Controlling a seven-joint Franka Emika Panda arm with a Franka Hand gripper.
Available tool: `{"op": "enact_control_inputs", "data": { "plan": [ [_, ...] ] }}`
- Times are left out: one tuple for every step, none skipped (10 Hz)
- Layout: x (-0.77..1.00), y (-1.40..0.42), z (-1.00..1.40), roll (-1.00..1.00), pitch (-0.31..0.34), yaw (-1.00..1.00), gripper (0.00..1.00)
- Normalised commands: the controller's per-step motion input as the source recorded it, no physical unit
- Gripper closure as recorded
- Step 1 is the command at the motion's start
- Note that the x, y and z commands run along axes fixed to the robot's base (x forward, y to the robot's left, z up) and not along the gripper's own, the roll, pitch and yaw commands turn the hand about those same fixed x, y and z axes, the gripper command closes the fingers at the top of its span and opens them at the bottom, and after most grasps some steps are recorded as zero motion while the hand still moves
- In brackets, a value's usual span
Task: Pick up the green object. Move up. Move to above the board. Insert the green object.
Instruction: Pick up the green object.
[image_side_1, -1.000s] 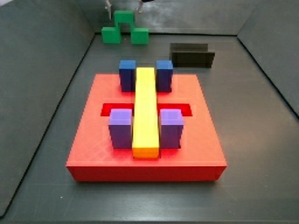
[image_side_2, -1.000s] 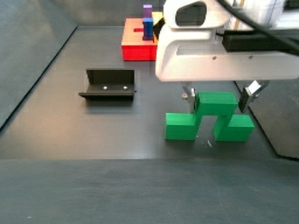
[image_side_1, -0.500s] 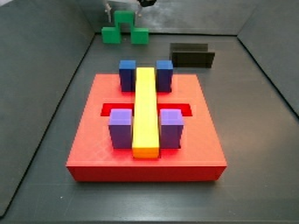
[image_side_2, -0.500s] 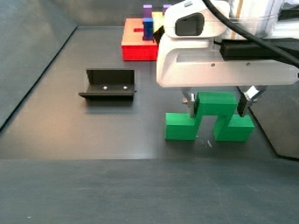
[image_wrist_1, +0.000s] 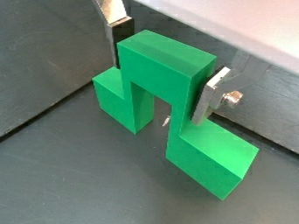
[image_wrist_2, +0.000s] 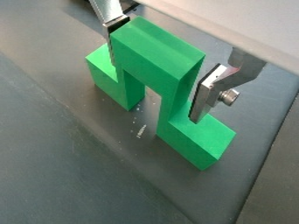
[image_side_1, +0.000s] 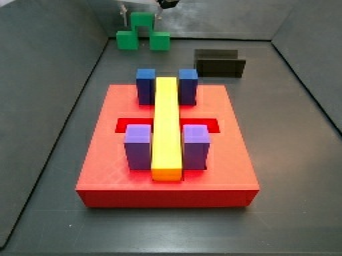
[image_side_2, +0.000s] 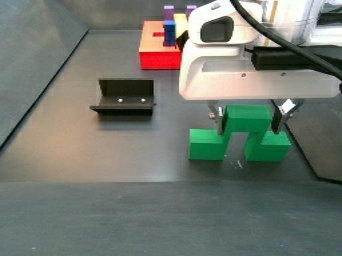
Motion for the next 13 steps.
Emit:
{"op": "enact_control_inputs", "data": {
  "plan": [
    [0.0,0.0,0.0,0.0,0.0,0.0,1.0],
    [0.0,0.0,0.0,0.0,0.0,0.0,1.0],
    [0.0,0.0,0.0,0.0,0.0,0.0,1.0],
    [0.0,0.0,0.0,0.0,0.0,0.0,1.0],
    [0.0,0.0,0.0,0.0,0.0,0.0,1.0],
    [0.0,0.0,0.0,0.0,0.0,0.0,1.0],
    [0.0,0.0,0.0,0.0,0.0,0.0,1.0],
    [0.0,0.0,0.0,0.0,0.0,0.0,1.0],
    [0.0,0.0,0.0,0.0,0.0,0.0,1.0],
    [0.0,0.0,0.0,0.0,0.0,0.0,1.0],
    [0.0,0.0,0.0,0.0,0.0,0.0,1.0],
    [0.0,0.0,0.0,0.0,0.0,0.0,1.0],
    [0.0,0.0,0.0,0.0,0.0,0.0,1.0]
  ]
}}
